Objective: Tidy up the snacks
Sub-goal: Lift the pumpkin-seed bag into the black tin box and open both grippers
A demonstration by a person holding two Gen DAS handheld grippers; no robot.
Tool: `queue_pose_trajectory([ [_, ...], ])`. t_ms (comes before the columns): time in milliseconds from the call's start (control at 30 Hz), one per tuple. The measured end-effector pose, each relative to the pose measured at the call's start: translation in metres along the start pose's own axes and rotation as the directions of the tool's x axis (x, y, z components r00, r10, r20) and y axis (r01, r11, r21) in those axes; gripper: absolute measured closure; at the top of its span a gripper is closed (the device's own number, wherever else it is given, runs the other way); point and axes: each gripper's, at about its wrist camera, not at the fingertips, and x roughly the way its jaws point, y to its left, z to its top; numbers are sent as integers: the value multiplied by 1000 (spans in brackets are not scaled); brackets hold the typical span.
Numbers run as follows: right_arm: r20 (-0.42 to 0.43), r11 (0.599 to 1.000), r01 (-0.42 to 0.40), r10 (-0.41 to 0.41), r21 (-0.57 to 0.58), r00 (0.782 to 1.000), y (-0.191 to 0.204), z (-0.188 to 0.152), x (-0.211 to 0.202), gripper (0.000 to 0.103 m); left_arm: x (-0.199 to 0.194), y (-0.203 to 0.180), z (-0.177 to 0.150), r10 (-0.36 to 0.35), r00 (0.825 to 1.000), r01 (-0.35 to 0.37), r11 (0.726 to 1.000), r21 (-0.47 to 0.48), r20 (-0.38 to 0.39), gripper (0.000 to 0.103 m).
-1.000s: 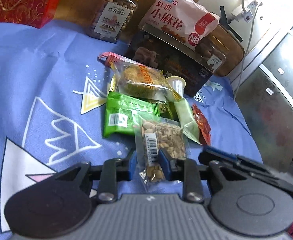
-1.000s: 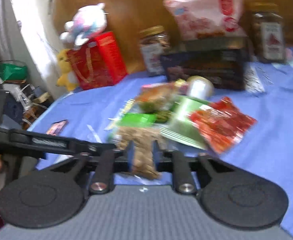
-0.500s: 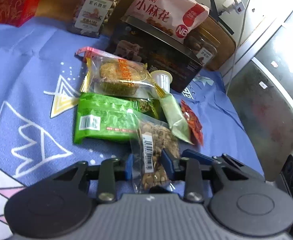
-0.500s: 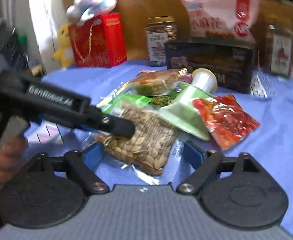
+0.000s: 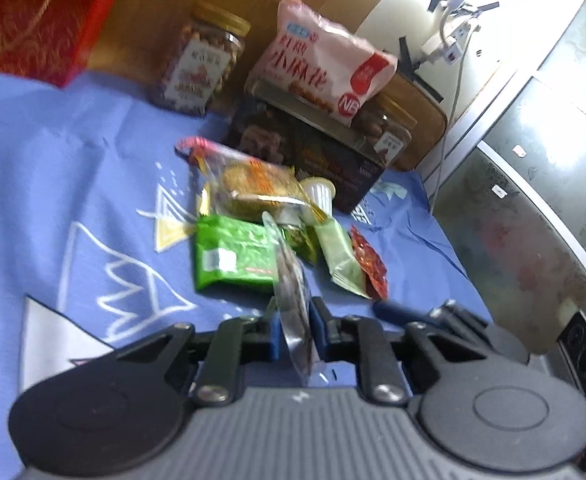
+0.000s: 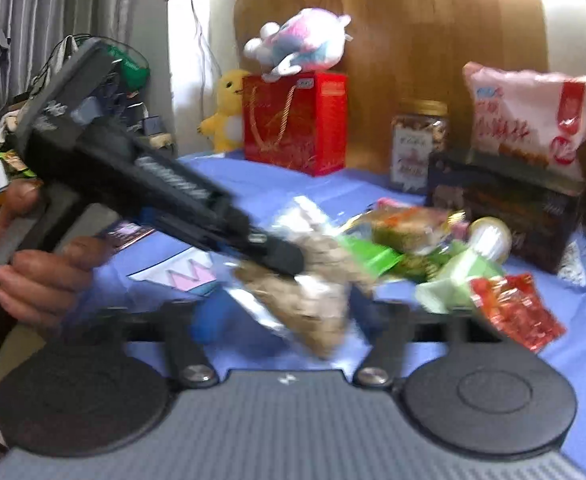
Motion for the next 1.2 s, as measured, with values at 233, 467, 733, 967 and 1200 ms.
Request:
queue_pose_trajectory([
  [233,-111,994,-82,90,73,990,-24,-2,19,10,-9,-6,-8,-11,999,4,991,137,47,88],
  [467,-215,980,-197,201,40,956,-25,1,47,5,-18,-13,-18,-24,996,-2,962,272,90,88],
  [733,-238,980,-194,179,-41,955,-12,2,53,20,-18,-13,-21,-21,995,-6,960,279,93,87],
  [967,-189,988,-153,157,36,969,-24,-1,30,63,-28,-19,-9,-90,990,59,963,264,106,87],
  [1200,-67,999,-30,32,36,997,-43,23,16,67,-16,-46,34,-146,981,90,927,365,130,87],
])
